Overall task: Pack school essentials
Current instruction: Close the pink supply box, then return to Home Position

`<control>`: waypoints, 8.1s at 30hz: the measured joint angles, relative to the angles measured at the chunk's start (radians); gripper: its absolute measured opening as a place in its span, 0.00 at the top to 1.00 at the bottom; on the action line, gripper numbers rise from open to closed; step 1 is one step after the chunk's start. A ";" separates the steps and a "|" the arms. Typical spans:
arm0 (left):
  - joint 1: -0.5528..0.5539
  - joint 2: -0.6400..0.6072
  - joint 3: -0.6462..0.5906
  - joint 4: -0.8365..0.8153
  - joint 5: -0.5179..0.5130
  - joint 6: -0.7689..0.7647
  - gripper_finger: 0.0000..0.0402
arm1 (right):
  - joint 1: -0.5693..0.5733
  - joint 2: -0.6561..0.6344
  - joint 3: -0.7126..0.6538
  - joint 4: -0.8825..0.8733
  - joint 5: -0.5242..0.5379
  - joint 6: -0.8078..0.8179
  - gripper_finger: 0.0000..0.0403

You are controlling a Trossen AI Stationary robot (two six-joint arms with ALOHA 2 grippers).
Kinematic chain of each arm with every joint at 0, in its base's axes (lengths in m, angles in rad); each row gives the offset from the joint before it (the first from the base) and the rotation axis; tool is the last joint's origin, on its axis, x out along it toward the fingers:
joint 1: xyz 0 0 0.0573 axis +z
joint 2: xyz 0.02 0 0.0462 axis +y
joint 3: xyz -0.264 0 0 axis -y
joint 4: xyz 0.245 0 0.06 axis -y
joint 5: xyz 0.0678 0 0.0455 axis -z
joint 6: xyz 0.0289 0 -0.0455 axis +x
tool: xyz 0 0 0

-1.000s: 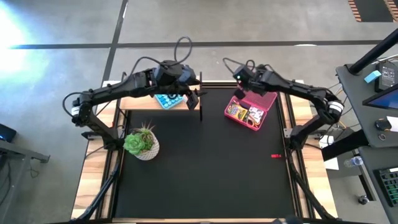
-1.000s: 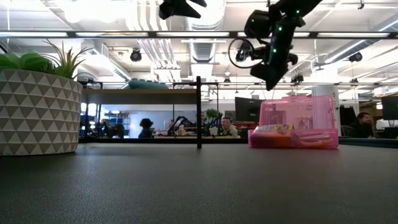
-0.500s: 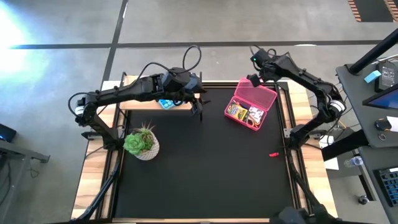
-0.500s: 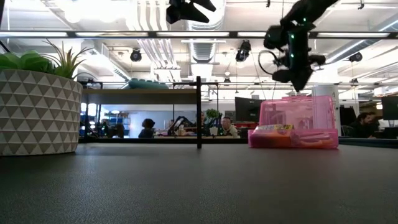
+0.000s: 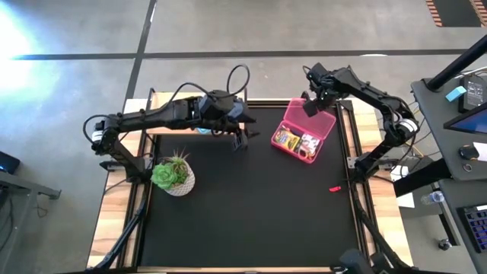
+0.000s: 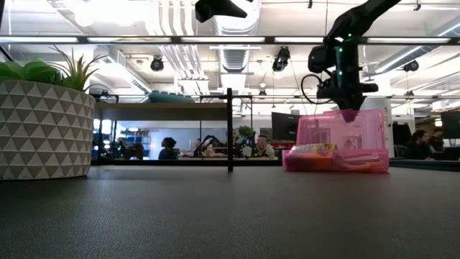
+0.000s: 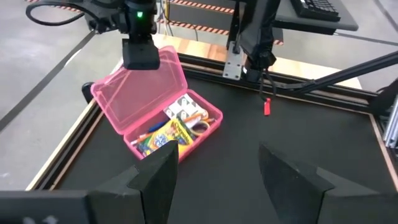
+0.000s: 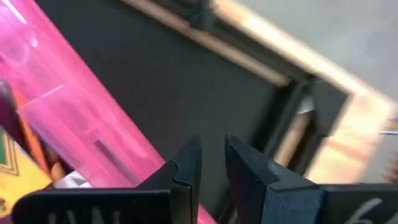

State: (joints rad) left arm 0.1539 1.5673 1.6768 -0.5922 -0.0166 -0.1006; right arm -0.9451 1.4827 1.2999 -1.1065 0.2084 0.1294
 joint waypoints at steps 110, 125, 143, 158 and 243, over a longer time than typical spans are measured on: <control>-0.024 -0.052 -0.092 0.009 -0.005 -0.051 0.49 | 0.534 -0.242 -0.473 0.320 -0.100 0.411 0.84; -0.024 -0.064 -0.093 0.034 -0.009 -0.051 0.49 | 0.535 -0.151 -0.510 0.335 -0.084 0.397 0.84; -0.024 -0.067 -0.093 0.031 -0.006 -0.050 0.49 | 0.535 -0.234 -0.484 0.332 -0.077 0.408 0.84; -0.023 -0.113 -0.093 0.031 -0.003 -0.041 0.49 | 0.534 -0.343 -0.478 0.326 -0.073 0.438 0.84; -0.025 -0.350 -0.183 -0.011 -0.029 -0.051 0.49 | 0.721 -0.603 -0.467 0.539 0.074 0.282 0.84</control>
State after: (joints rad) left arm 0.1293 1.2172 1.4935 -0.6035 -0.0460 -0.1520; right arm -0.2238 0.8797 0.8330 -0.5672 0.2828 0.4118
